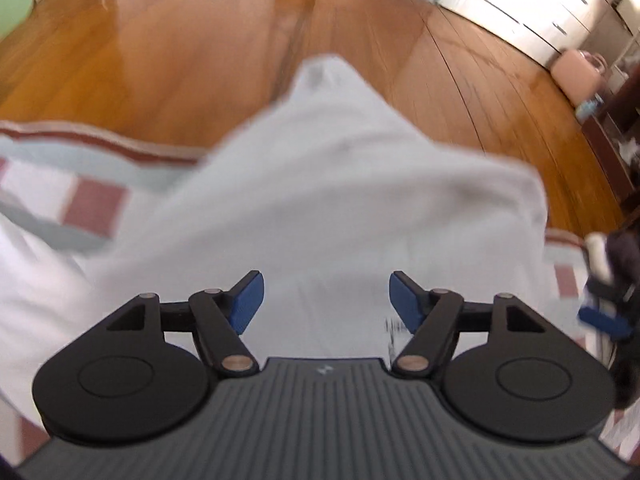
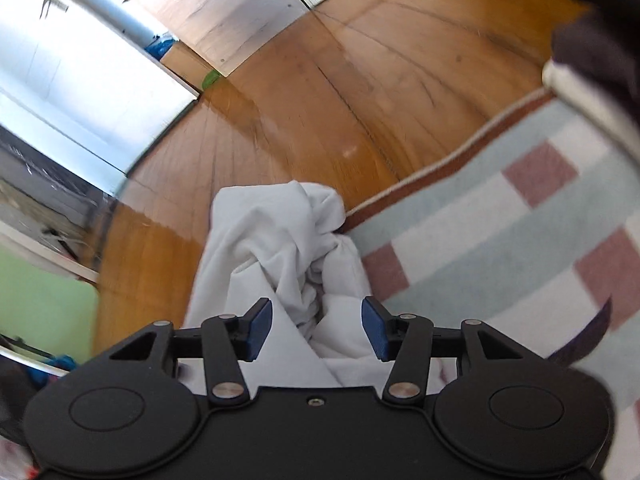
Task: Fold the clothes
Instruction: 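Pinch the T-shirt fabric with the right gripper and lift it up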
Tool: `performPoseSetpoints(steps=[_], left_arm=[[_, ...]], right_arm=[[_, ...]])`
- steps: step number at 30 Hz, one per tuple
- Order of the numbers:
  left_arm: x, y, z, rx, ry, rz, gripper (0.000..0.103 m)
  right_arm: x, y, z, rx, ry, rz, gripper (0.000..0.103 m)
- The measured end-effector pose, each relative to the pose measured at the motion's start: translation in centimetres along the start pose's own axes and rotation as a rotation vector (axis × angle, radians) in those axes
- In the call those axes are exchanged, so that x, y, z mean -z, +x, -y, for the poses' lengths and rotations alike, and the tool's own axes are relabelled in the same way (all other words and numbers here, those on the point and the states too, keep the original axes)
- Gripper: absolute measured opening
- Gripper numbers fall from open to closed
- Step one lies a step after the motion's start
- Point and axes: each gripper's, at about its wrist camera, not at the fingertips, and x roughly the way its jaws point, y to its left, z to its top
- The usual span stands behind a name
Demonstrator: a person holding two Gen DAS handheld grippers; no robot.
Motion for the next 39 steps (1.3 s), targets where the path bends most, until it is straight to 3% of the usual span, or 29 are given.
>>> performPoseSetpoints(steps=[2, 4, 9, 14, 16, 20, 22, 25, 27, 31, 32, 33, 34, 35, 36, 39], left_arm=[[0.5, 1.2, -0.3, 0.035, -0.018, -0.062, 0.069], [0.2, 1.3, -0.3, 0.066, -0.011, -0.054, 0.069], [-0.6, 2.5, 0.3, 0.061, 0.062, -0.018, 0.069], [-1.8, 4.1, 1.7, 0.099, 0.106, -0.044, 0.069], [-2.0, 3.4, 2.2, 0.139, 0.122, -0.021, 0.069], [-2.4, 2.5, 2.3, 0.255, 0.147, -0.014, 0.069], [-2.7, 2.3, 2.0, 0.264, 0.152, -0.008, 0.069], [-3.3, 2.1, 1.3, 0.332, 0.132, -0.023, 0.069], [-3.5, 2.0, 1.0, 0.391, 0.124, -0.040, 0.069], [-3.4, 2.7, 3.2, 0.395, 0.269, -0.103, 0.083], [-3.2, 3.1, 3.8, 0.366, 0.309, -0.114, 0.086], [-2.9, 3.7, 4.4, 0.296, 0.348, -0.114, 0.076], [-2.5, 4.3, 5.1, 0.225, 0.387, -0.113, 0.059], [-2.3, 4.6, 5.4, 0.163, 0.417, -0.108, 0.027], [-2.4, 4.3, 5.2, 0.137, 0.412, -0.090, 0.026], [-4.0, 2.3, 2.6, 0.165, 0.285, -0.010, 0.025]], right_arm=[[0.4, 0.5, 0.5, 0.007, 0.021, -0.012, 0.067], [0.9, 1.1, 0.9, 0.035, 0.049, -0.023, 0.077], [2.0, 4.3, 1.6, 0.048, 0.121, -0.129, 0.079], [2.8, 7.3, 1.2, 0.099, 0.054, -0.187, 0.079], [3.0, 8.2, 0.9, 0.038, 0.032, -0.227, 0.067], [3.8, 8.9, -0.2, -0.173, -0.002, -0.350, 0.056], [4.5, 9.2, -1.1, -0.226, -0.043, -0.389, 0.039], [5.8, 9.8, -3.0, -0.240, -0.154, -0.438, 0.028], [6.8, 9.9, -4.6, -0.229, -0.256, -0.455, 0.027], [8.3, 9.7, -7.0, -0.254, -0.391, -0.485, 0.027], [8.3, 9.5, -7.1, -0.259, -0.397, -0.485, 0.027], [8.2, 9.2, -7.2, -0.257, -0.399, -0.478, 0.028], [8.1, 8.9, -7.2, -0.256, -0.401, -0.472, 0.031], [8.0, 8.7, -7.3, -0.254, -0.402, -0.466, 0.032], [8.0, 8.4, -7.3, -0.252, -0.404, -0.459, 0.032], [7.3, 7.6, -7.0, -0.242, -0.379, -0.420, 0.043]])
